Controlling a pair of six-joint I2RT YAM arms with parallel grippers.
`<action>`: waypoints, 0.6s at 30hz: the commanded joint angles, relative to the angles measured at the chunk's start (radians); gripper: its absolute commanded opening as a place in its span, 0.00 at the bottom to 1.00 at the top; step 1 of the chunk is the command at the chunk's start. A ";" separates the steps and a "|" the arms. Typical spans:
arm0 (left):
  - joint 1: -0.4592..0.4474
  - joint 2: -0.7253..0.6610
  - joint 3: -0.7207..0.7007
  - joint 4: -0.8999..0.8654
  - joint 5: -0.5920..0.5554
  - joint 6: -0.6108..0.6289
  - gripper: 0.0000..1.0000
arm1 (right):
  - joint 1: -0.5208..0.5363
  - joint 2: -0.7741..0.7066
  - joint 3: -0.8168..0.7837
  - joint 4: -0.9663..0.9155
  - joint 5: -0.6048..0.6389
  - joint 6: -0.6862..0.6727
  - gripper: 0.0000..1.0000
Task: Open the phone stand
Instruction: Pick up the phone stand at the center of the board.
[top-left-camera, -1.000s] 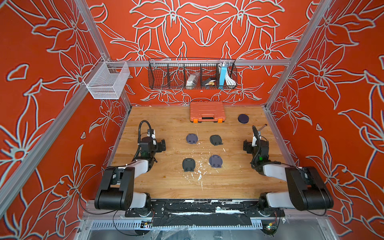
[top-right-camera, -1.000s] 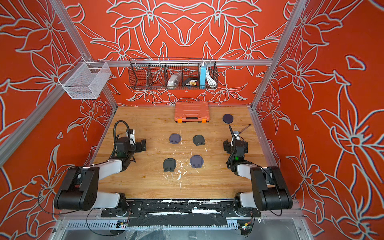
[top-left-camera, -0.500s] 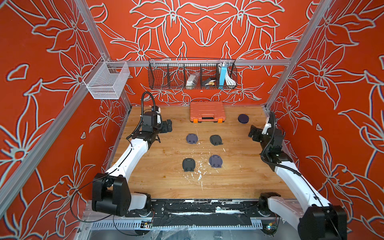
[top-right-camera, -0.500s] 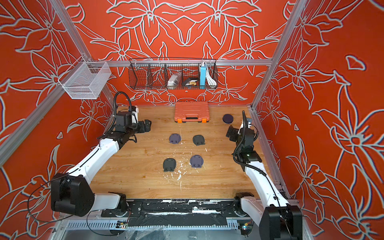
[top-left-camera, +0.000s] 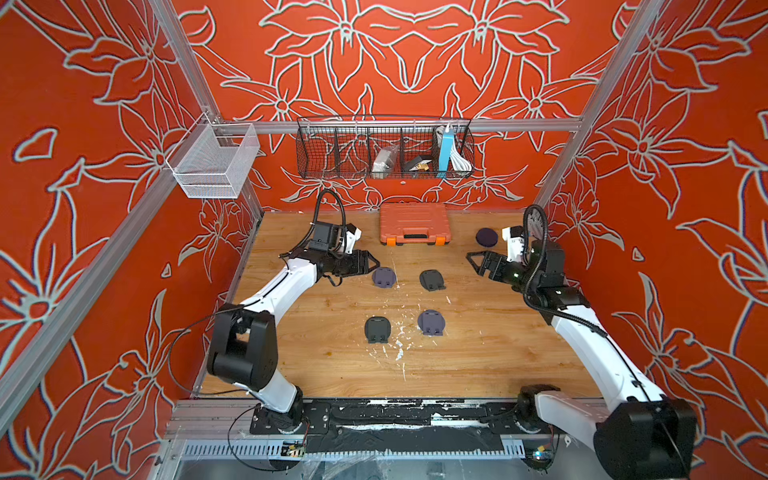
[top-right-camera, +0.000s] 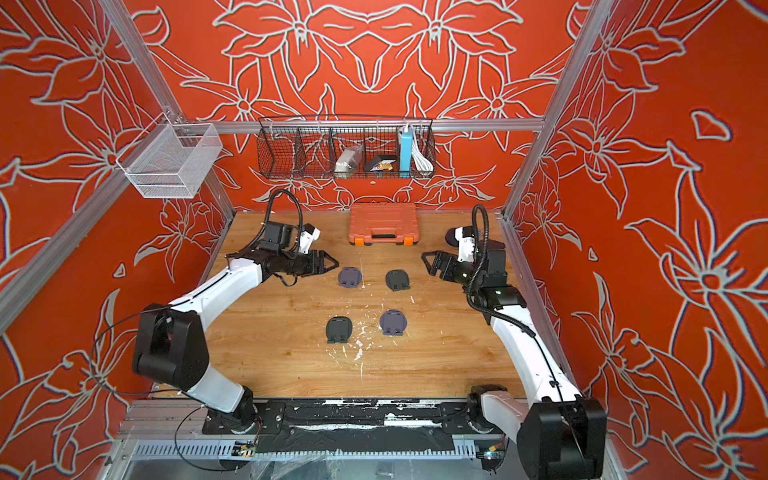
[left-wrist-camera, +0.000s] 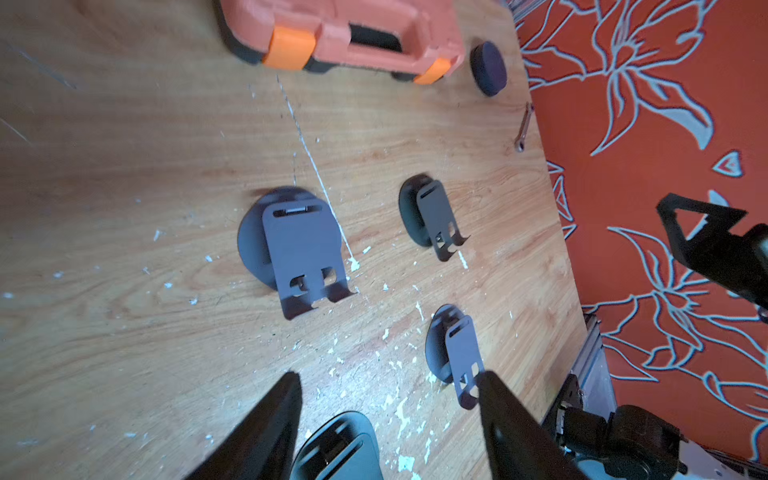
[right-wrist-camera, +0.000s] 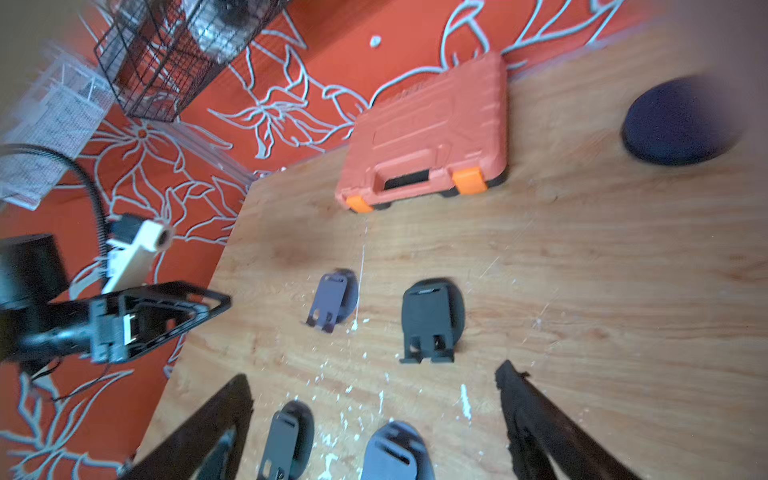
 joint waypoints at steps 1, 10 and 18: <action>-0.013 0.009 -0.009 0.057 0.052 -0.045 0.70 | 0.028 0.011 0.056 -0.044 -0.068 0.027 0.95; -0.155 0.197 0.169 0.053 0.092 -0.058 0.70 | 0.038 0.082 0.017 0.015 -0.063 0.043 0.90; -0.239 0.395 0.288 0.180 0.073 -0.182 0.65 | 0.038 0.115 -0.003 0.027 -0.077 0.065 0.90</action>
